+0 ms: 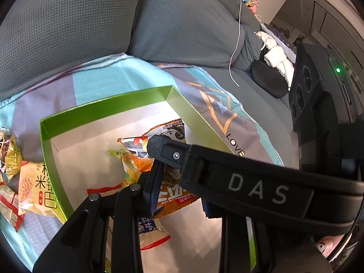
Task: Organize snacks
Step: 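Carry the panda bag with the right gripper over the green box, then open the right gripper to drop the panda bag into the box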
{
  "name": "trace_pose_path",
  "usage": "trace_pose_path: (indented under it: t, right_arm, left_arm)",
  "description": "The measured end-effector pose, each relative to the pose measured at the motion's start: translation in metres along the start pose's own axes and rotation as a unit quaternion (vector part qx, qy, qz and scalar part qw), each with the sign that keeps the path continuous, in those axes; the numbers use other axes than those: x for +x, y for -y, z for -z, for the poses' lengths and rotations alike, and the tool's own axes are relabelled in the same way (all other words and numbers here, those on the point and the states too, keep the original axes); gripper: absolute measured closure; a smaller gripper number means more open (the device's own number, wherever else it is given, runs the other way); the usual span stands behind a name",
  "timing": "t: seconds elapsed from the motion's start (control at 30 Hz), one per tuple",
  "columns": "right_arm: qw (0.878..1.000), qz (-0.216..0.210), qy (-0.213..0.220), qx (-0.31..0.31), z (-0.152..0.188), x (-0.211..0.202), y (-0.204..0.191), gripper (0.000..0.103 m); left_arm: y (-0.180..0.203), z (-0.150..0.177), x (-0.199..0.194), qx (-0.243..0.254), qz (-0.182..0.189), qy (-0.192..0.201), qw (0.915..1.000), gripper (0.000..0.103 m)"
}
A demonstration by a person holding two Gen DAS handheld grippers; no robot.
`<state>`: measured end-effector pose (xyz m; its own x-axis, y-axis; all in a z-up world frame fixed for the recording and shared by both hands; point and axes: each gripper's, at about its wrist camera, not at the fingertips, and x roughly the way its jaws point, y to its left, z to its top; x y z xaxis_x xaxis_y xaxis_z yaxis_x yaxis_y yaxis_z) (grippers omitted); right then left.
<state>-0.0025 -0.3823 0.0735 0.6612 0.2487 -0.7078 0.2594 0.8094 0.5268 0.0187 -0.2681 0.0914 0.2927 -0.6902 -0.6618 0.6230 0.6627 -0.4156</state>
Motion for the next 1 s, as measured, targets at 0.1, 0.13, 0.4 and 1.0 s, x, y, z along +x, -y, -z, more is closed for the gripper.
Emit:
trace_pose_path:
  t: [0.1,0.13,0.4,1.0]
  right_arm:
    - [1.000,0.004,-0.005,0.002,0.000,0.002,0.001,0.064]
    - [1.000,0.005,-0.006,0.002,0.000,0.003,0.001,0.064]
    - [1.000,0.012,-0.020,0.011,-0.001,0.010,0.006,0.064]
    - [0.998,0.054,-0.025,0.017,0.001,0.017,0.011,0.051]
  left_arm:
    - [-0.002,0.000,0.003,-0.004,0.002,-0.005,1.0000,0.075]
    - [-0.002,0.001,0.003,-0.005,0.002,-0.008,1.0000,0.075]
    - [-0.006,0.003,0.011,-0.021,0.005,-0.020,0.9996,0.075]
    - [-0.016,0.006,0.014,-0.047,-0.017,-0.038,0.9980,0.055]
